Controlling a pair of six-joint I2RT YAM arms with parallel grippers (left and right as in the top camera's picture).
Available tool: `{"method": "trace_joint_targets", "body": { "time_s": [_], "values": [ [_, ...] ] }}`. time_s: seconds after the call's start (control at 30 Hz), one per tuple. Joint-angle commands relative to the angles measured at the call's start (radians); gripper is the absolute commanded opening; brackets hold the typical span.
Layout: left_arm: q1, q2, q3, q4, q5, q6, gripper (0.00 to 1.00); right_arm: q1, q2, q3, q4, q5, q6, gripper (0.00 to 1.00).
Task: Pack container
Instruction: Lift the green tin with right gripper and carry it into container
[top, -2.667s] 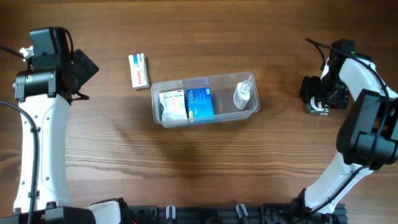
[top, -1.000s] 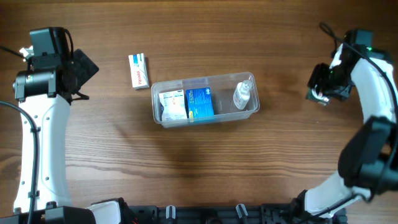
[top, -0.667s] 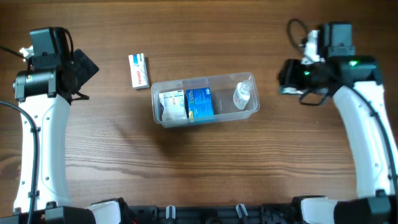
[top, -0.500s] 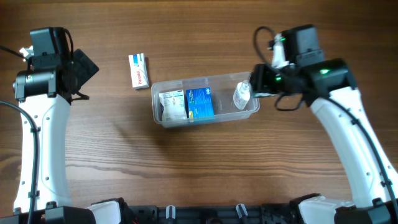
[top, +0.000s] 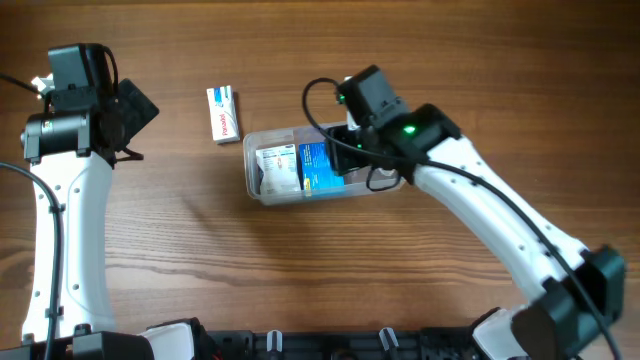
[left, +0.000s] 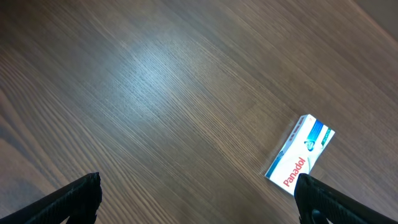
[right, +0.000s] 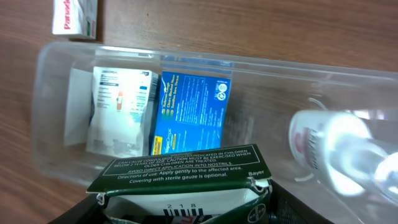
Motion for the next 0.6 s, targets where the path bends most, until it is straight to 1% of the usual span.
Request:
{"method": "trace_joint_targets", "body": {
  "time_s": [0.0, 0.13, 0.33, 0.57],
  "values": [
    [0.004, -0.005, 0.008, 0.002, -0.010, 0.004, 1.00, 0.007, 0.073, 0.021, 0.015, 0.061, 0.012, 0.62],
    [0.004, -0.005, 0.008, 0.002, -0.010, 0.004, 1.00, 0.007, 0.155, 0.021, 0.014, 0.147, 0.010, 0.62],
    [0.004, -0.005, 0.008, 0.000, -0.009, 0.004, 1.00, 0.007, 0.253, 0.021, 0.025, 0.179, 0.011, 0.62],
    [0.004, -0.005, 0.008, 0.000, -0.009, 0.004, 1.00, 0.007, 0.280, 0.020, 0.040, 0.209, 0.011, 0.62]
  ]
}}
